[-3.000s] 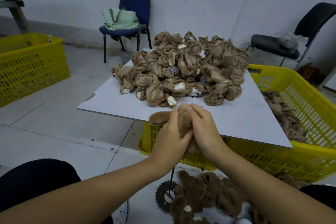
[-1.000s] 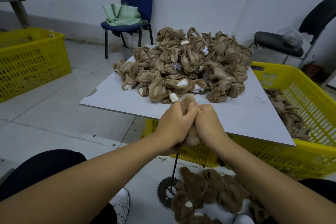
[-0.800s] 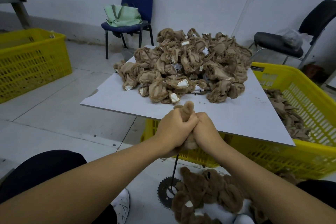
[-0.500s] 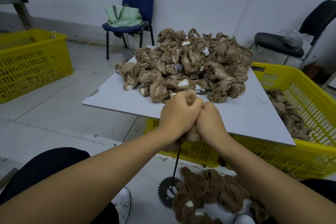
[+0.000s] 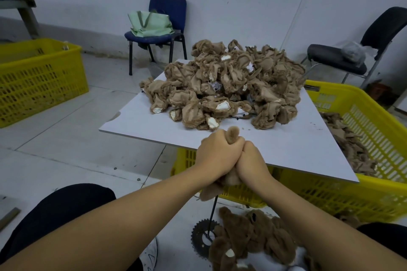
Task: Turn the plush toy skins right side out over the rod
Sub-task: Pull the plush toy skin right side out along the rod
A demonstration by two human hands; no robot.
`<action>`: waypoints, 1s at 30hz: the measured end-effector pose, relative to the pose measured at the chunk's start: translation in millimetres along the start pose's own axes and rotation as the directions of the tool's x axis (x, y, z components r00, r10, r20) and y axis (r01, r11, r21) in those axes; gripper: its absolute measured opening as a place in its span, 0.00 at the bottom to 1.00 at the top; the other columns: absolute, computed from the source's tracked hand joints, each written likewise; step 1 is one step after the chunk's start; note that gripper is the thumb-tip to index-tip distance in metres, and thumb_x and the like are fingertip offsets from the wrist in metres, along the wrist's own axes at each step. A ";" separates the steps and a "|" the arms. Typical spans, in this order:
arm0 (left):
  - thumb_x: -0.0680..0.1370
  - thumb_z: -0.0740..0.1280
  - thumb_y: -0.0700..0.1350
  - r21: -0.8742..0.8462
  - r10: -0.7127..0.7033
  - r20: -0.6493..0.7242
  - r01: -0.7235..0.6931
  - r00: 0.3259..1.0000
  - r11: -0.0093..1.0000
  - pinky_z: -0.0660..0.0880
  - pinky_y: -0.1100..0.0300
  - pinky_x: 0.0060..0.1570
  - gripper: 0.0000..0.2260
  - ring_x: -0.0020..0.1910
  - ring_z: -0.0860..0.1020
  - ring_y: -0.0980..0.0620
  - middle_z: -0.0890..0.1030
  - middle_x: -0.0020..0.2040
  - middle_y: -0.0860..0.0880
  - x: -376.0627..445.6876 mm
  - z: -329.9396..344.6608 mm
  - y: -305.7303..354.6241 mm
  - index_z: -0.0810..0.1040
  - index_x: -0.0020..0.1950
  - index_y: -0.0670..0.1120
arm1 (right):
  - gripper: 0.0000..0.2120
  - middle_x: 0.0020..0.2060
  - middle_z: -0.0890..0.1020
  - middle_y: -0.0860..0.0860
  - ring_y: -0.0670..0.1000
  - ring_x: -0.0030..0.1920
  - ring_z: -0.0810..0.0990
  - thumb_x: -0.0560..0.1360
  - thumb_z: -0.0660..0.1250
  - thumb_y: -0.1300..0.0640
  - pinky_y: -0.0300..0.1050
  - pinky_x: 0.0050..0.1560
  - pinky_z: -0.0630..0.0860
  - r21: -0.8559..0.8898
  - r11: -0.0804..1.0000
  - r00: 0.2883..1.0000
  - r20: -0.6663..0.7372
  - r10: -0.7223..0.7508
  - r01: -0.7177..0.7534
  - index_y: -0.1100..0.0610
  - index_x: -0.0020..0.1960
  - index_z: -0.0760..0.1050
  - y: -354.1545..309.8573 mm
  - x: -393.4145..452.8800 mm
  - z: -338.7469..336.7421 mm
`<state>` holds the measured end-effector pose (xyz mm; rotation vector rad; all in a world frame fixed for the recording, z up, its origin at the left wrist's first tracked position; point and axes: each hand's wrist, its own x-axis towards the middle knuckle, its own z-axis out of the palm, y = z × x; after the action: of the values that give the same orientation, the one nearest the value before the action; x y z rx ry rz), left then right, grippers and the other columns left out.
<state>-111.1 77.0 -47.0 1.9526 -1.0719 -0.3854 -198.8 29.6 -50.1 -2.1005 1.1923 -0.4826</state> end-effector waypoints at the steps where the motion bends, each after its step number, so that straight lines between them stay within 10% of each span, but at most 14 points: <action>1: 0.74 0.62 0.60 0.025 -0.010 -0.005 0.010 1.000 1.000 0.66 0.56 0.33 0.13 0.36 0.75 0.51 0.75 0.35 0.53 0.4 -2.9 3.9 0.69 0.38 0.51 | 0.12 0.39 0.75 0.51 0.51 0.39 0.75 0.82 0.56 0.58 0.53 0.41 0.74 -0.040 0.999 1.000 -0.016 -0.004 0.004 0.53 0.40 0.68 -0.8 0.6 -0.6; 7: 0.67 0.59 0.62 -0.045 0.036 0.098 -0.031 0.995 0.998 0.67 0.55 0.35 0.16 0.33 0.74 0.50 0.75 0.32 0.52 22.6 -34.2 34.7 0.69 0.35 0.50 | 0.10 0.36 0.76 0.53 0.55 0.38 0.76 0.80 0.58 0.57 0.50 0.36 0.69 0.019 0.998 0.994 -0.086 -0.066 0.068 0.57 0.41 0.71 -20.6 16.5 -24.5; 11: 0.67 0.59 0.61 -0.105 -0.028 0.237 0.054 0.971 0.993 0.75 0.39 0.47 0.31 0.50 0.78 0.35 0.78 0.46 0.33 20.1 -32.7 31.2 0.76 0.53 0.33 | 0.09 0.39 0.74 0.49 0.50 0.40 0.74 0.83 0.56 0.56 0.47 0.41 0.71 -0.056 0.997 0.998 0.033 -0.055 0.057 0.58 0.47 0.72 -17.2 15.6 -16.0; 17: 0.68 0.59 0.61 -0.137 0.081 -0.108 -0.095 0.991 0.986 0.65 0.58 0.30 0.16 0.27 0.70 0.55 0.70 0.24 0.54 4.4 -20.9 23.3 0.67 0.29 0.50 | 0.14 0.34 0.76 0.53 0.54 0.35 0.75 0.81 0.57 0.56 0.50 0.35 0.69 0.011 0.995 0.985 -0.146 -0.094 0.096 0.56 0.37 0.70 -27.3 5.5 -23.4; 30: 0.72 0.58 0.64 0.069 0.305 -0.258 -0.297 0.917 0.952 0.65 0.58 0.27 0.20 0.32 0.75 0.55 0.78 0.35 0.57 -24.7 -20.9 12.4 0.67 0.29 0.50 | 0.19 0.29 0.75 0.50 0.53 0.31 0.74 0.82 0.58 0.54 0.48 0.32 0.66 -0.095 0.975 0.967 -0.140 -0.211 0.199 0.53 0.33 0.71 -23.6 -21.1 -26.9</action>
<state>-119.5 104.6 -27.9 1.7648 -1.1798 0.0615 -211.4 46.4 -14.2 -2.3042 1.0968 -0.7080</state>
